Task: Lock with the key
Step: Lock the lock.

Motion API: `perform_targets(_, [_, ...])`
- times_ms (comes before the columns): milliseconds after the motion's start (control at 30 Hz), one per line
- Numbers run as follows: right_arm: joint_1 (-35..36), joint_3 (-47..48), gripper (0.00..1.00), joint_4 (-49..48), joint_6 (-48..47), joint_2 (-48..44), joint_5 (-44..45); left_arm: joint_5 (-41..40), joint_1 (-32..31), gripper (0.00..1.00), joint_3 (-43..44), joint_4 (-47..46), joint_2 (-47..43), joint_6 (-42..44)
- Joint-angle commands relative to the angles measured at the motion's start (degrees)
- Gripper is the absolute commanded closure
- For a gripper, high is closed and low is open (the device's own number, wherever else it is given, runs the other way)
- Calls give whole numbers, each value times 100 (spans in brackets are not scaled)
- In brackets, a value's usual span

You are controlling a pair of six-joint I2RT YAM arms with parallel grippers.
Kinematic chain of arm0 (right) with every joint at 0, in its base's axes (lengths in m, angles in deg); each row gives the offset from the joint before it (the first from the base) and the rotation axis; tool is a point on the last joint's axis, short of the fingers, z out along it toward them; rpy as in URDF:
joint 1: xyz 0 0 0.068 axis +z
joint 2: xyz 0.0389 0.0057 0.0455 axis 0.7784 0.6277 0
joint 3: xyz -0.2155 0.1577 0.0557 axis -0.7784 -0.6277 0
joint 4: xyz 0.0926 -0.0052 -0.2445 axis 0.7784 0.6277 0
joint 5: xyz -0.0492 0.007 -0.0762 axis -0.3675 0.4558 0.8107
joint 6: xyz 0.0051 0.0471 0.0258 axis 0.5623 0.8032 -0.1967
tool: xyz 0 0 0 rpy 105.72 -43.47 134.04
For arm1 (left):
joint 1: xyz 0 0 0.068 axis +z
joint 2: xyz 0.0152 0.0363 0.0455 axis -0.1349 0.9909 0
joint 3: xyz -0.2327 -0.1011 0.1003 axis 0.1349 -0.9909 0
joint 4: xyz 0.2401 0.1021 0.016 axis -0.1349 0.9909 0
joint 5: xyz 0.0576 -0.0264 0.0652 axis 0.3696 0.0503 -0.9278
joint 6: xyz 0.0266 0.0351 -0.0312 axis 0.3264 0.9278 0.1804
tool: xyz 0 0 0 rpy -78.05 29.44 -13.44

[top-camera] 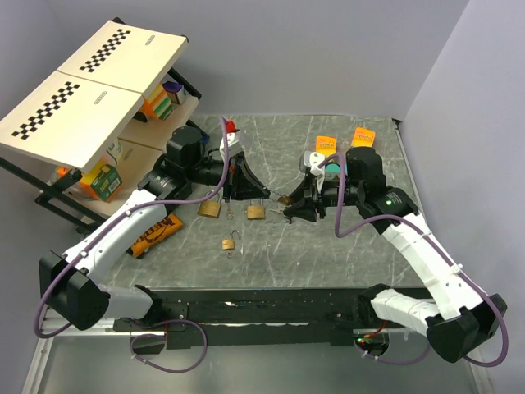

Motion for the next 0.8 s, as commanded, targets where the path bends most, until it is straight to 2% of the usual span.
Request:
perform_targets(0, [118,316,56,-210,-16,64,-219,41,-29,99,-2,-267,-157,-6])
perform_targets(200, [188,360,53,-201,-68,108,-96,49,-20,99,-19,-275,-131,29])
perform_targets(467, [285,509,79,63,-323,187,-148,14,-38,99,-10,-267,-87,117])
perform_targets(600, [303,606,98,142,-323,248,-350,5,-99,99,69,-188,-78,293])
perform_targets(767, [320,668,100,72,-218,319,-412,58,-205,99,69,-74,-78,390])
